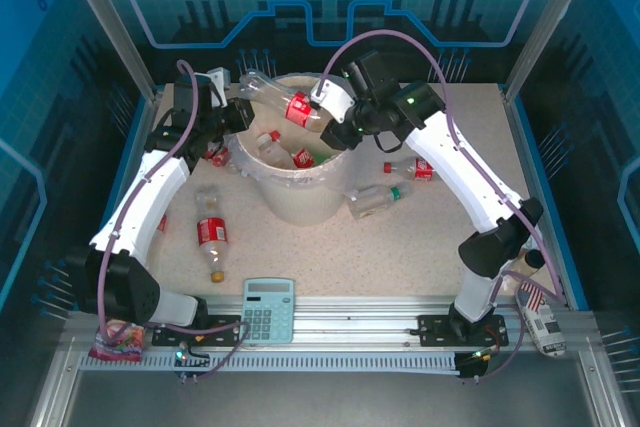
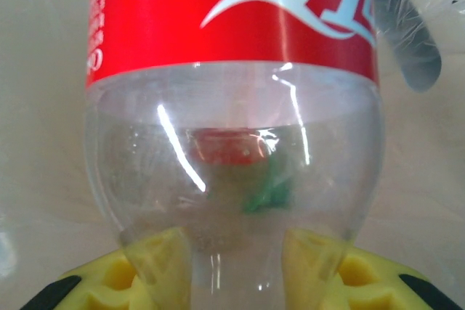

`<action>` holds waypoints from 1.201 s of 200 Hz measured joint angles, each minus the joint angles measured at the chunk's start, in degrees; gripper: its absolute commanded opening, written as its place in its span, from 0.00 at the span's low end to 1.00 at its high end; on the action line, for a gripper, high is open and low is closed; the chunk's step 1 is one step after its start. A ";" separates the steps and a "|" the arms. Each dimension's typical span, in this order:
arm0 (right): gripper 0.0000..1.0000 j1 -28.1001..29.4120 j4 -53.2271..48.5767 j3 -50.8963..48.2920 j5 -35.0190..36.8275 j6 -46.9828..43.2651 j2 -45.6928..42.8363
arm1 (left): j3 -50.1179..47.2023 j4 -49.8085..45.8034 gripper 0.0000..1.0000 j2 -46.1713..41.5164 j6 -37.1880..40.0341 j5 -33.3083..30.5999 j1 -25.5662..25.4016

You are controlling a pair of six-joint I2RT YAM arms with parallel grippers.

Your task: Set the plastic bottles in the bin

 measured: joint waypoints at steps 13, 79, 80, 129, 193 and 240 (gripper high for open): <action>0.33 0.00 -0.02 0.17 0.02 -0.02 0.72 | 0.00 -0.02 0.21 0.00 0.00 0.00 0.00; 0.56 0.02 0.04 0.48 -0.02 -0.61 2.71 | 0.00 -0.04 0.21 -0.02 0.00 0.00 0.02; 0.56 0.02 0.04 0.48 -0.02 -0.57 2.71 | 0.00 -0.04 0.20 -0.02 0.00 0.00 0.02; 0.60 0.02 0.04 0.74 -0.20 -0.66 2.71 | -0.02 -0.15 0.20 -0.11 0.02 -0.02 0.00; 0.59 0.02 0.13 0.98 -0.22 -0.59 2.71 | -0.02 -0.20 0.20 -0.11 0.02 -0.02 0.00; 0.59 0.02 2.54 0.96 -1.53 0.31 1.97 | -0.02 -0.20 0.20 -0.11 0.02 -0.02 0.00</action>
